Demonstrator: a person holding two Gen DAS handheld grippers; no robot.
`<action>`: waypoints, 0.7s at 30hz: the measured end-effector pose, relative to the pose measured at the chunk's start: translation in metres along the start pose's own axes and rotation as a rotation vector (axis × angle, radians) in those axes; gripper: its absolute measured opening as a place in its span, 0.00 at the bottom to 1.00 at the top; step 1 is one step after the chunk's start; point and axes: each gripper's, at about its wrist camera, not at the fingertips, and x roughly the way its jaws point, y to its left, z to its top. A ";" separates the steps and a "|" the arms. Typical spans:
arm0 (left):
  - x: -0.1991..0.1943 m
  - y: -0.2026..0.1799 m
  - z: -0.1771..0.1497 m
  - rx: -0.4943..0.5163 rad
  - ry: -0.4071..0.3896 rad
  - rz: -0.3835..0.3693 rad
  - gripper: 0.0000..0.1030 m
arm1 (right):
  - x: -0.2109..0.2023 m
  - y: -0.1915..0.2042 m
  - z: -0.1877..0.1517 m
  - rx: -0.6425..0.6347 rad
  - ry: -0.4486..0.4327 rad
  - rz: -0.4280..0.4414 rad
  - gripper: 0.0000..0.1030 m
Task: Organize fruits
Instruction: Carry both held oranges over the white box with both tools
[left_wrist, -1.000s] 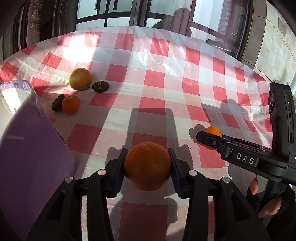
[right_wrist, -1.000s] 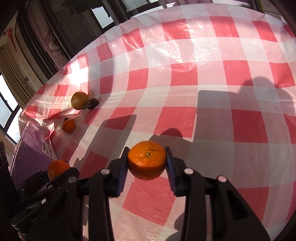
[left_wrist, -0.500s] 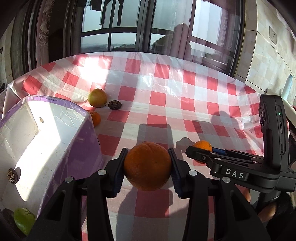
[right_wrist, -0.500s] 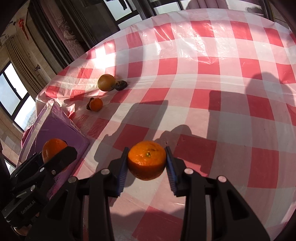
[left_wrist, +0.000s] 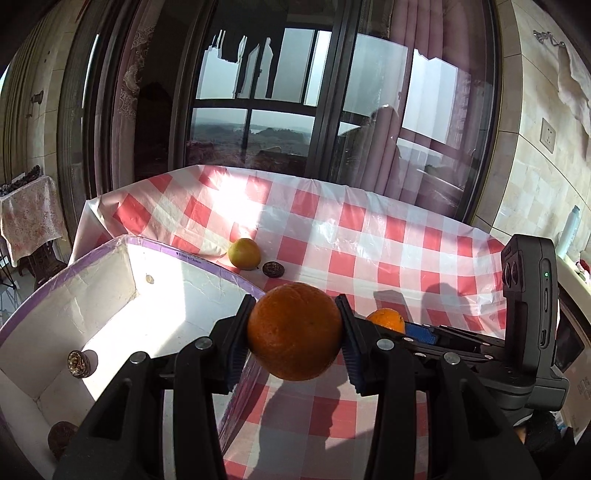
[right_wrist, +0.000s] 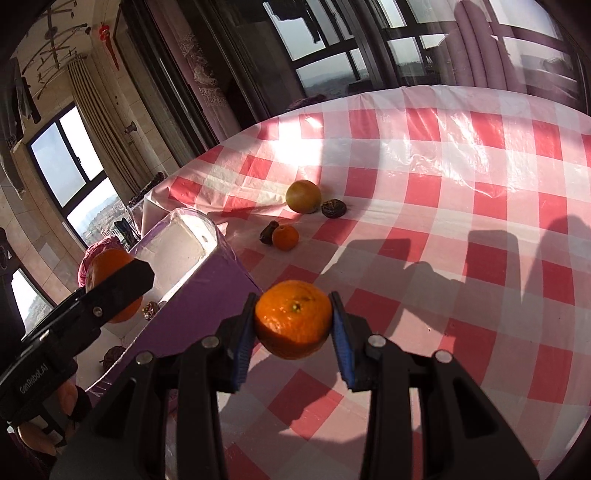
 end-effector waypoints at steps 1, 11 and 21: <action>-0.005 0.004 0.003 -0.003 -0.012 0.012 0.40 | -0.001 0.007 0.002 -0.015 -0.004 0.013 0.37; -0.038 0.056 0.013 -0.081 -0.024 0.065 0.40 | 0.001 0.072 0.020 -0.149 -0.029 0.102 0.37; -0.046 0.117 0.003 -0.099 0.068 0.197 0.40 | 0.017 0.132 0.023 -0.269 -0.012 0.192 0.37</action>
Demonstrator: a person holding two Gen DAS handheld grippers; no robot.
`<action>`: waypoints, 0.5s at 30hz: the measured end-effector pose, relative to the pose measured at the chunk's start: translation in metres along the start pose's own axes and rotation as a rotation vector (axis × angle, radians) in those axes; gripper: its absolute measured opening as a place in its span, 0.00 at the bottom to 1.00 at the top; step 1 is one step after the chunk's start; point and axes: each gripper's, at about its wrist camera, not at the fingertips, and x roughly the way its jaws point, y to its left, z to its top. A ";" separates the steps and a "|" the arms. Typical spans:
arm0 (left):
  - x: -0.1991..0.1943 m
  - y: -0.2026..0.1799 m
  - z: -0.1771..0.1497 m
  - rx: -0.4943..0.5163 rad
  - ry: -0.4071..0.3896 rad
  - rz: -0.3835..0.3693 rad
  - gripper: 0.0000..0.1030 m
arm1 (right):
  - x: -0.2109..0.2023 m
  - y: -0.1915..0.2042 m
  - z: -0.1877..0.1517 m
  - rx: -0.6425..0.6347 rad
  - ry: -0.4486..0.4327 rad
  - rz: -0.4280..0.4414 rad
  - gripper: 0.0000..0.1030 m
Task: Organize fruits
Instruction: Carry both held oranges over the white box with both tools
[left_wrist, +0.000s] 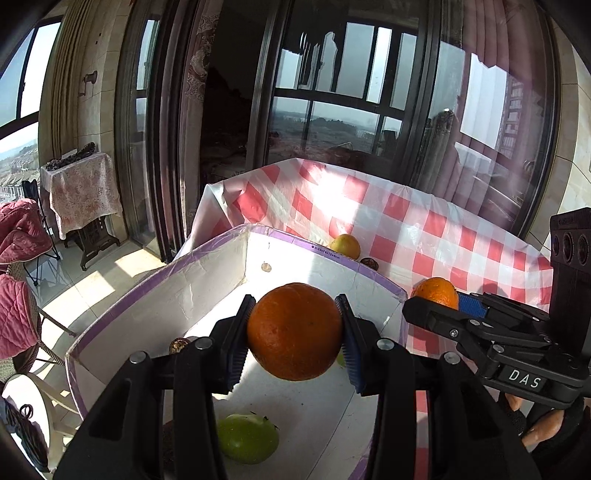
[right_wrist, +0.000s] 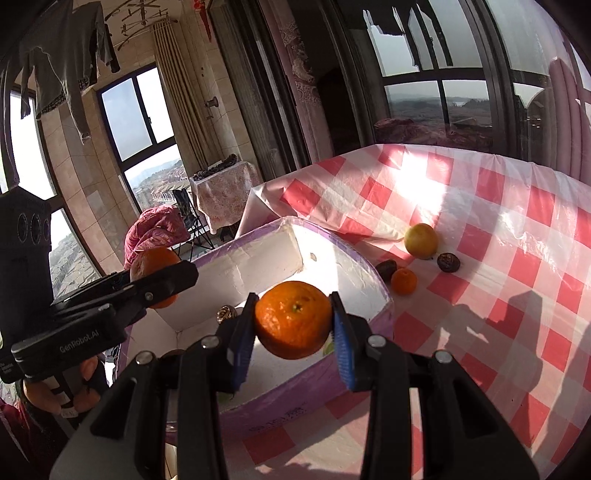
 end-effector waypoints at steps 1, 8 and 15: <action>0.002 0.006 -0.001 -0.001 0.016 0.009 0.40 | 0.004 0.006 0.002 -0.014 0.004 0.008 0.37; 0.022 0.050 -0.012 0.007 0.169 0.092 0.40 | 0.037 0.051 0.008 -0.122 0.054 0.044 0.37; 0.046 0.056 -0.025 0.156 0.321 0.134 0.40 | 0.075 0.081 0.005 -0.244 0.169 -0.010 0.37</action>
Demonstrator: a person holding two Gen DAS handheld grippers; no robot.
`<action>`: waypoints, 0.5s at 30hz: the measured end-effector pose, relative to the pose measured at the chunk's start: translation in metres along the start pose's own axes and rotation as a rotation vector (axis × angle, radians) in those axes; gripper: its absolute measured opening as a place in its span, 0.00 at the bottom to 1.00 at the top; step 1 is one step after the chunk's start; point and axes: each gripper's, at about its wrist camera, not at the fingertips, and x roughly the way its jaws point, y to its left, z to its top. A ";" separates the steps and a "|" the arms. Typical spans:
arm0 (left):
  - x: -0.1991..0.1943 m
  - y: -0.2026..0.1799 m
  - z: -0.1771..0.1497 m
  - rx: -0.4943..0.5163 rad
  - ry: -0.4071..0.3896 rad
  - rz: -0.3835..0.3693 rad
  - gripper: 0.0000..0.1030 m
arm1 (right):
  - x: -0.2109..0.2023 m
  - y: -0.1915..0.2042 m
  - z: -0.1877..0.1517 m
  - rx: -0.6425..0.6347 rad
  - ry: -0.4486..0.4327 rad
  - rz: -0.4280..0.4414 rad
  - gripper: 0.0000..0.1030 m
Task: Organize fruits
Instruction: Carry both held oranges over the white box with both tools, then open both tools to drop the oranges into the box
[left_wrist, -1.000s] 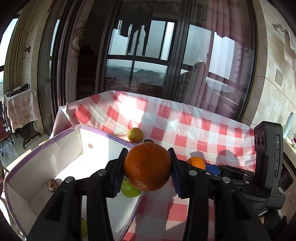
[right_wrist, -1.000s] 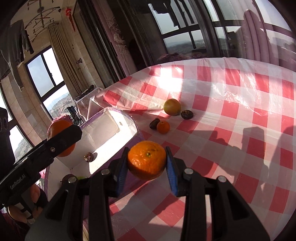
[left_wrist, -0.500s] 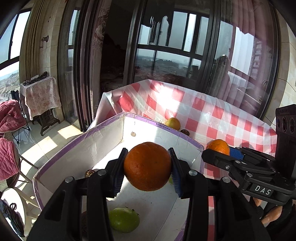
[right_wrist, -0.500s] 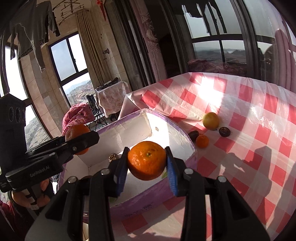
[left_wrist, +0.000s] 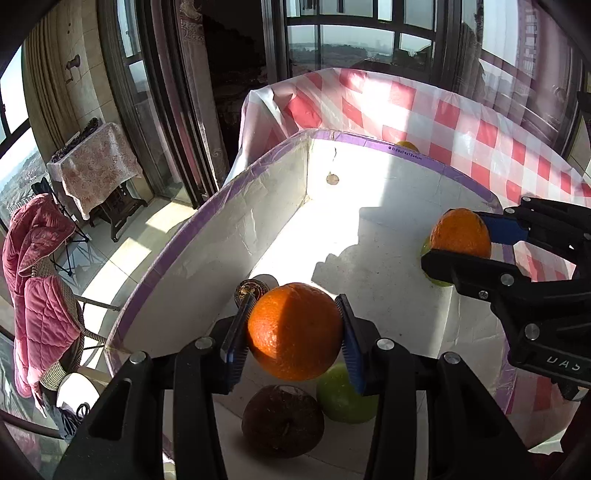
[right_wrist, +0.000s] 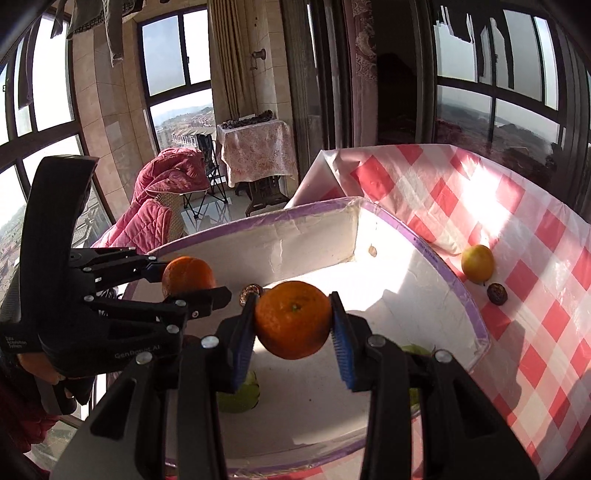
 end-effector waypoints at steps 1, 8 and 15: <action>0.004 -0.001 0.000 0.025 0.020 0.004 0.40 | 0.007 0.001 0.001 -0.014 0.030 -0.010 0.37; 0.041 -0.008 -0.001 0.153 0.182 -0.018 0.40 | 0.057 0.004 -0.002 -0.132 0.292 -0.040 0.37; 0.069 -0.010 0.004 0.184 0.366 -0.097 0.41 | 0.112 0.003 -0.020 -0.259 0.542 -0.092 0.37</action>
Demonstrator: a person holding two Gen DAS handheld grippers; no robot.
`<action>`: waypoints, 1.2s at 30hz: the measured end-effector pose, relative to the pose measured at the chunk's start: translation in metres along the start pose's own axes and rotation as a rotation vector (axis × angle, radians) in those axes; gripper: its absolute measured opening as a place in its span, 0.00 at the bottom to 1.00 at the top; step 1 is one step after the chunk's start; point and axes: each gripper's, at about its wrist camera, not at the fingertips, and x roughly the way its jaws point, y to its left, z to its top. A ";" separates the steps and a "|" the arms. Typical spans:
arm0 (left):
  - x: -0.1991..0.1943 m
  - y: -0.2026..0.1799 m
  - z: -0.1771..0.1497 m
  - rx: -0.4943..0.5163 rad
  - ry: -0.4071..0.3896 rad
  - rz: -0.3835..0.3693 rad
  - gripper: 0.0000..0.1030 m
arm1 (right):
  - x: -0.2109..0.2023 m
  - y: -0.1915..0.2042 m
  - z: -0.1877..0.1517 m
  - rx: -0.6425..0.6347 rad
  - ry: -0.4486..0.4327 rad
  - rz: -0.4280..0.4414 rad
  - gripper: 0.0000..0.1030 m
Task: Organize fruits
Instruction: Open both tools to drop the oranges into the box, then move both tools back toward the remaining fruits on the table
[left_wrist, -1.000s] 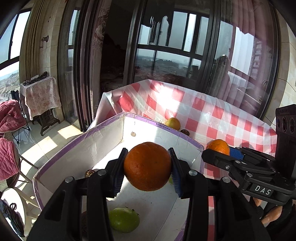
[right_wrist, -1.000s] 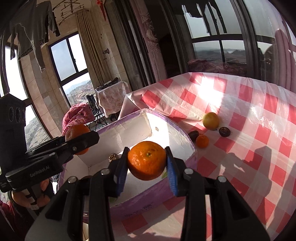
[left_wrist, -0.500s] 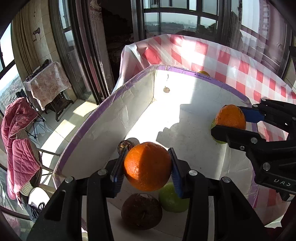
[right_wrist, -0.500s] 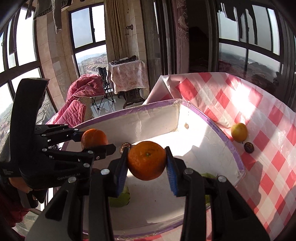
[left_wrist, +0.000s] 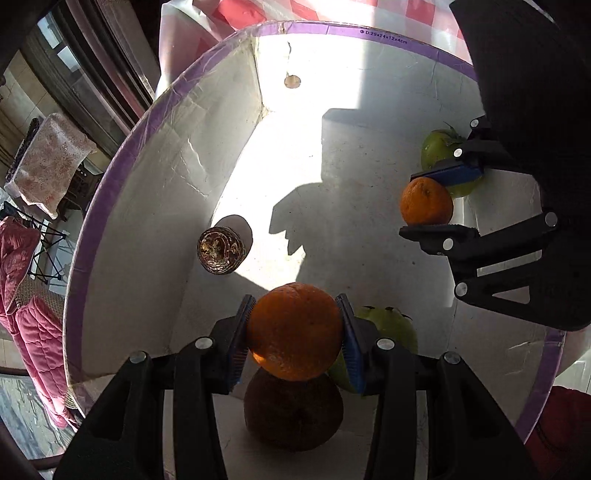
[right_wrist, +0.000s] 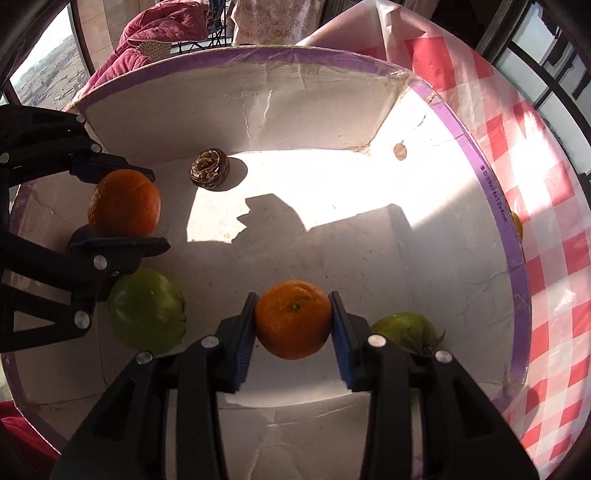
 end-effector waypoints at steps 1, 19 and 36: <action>0.004 0.002 0.002 -0.006 0.030 -0.026 0.41 | 0.006 0.000 0.000 -0.015 0.031 -0.005 0.37; -0.011 0.005 0.011 -0.114 -0.023 0.044 0.76 | 0.012 -0.007 -0.008 -0.097 0.134 -0.097 0.72; -0.172 -0.189 0.029 -0.060 -0.863 -0.050 0.86 | -0.154 -0.201 -0.110 0.586 -0.757 -0.086 0.94</action>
